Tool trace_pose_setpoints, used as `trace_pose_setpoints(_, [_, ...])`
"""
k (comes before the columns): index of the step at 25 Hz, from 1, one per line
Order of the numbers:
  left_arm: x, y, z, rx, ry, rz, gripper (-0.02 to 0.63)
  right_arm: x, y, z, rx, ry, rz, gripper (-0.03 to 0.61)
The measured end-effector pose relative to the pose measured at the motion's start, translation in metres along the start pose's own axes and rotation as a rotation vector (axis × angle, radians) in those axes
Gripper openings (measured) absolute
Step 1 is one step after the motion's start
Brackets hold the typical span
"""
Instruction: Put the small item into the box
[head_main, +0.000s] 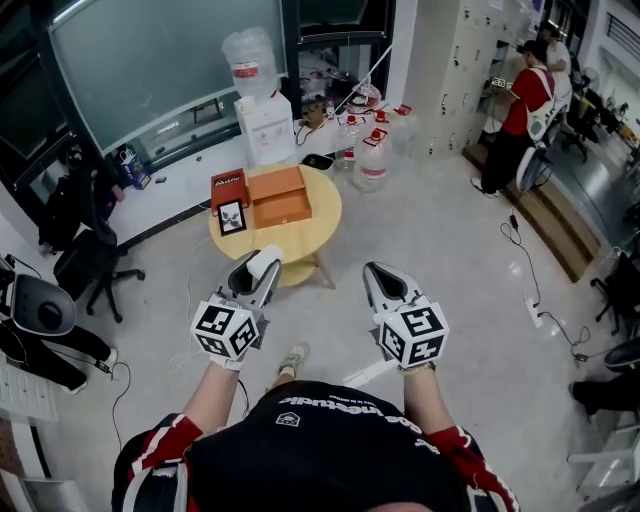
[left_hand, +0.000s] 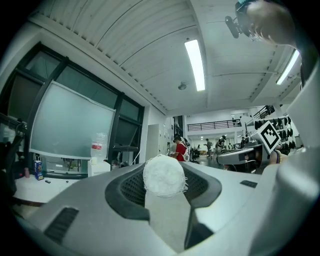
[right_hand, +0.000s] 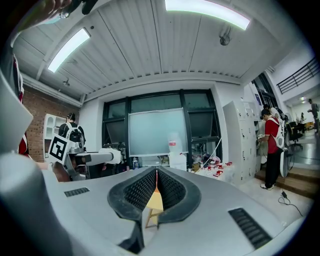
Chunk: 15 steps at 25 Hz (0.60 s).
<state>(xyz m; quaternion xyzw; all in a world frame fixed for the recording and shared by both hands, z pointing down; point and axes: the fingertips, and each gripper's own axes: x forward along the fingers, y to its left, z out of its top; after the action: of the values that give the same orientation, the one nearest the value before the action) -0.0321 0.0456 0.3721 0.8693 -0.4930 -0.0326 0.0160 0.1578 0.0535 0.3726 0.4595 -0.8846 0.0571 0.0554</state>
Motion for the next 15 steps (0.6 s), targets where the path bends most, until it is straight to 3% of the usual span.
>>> trace_pose_setpoints(15, [0.066,0.061,-0.009,-0.049,0.009,-0.018,0.187,0.06,-0.037,0.006,-0.001,0.058,-0.055,0.032])
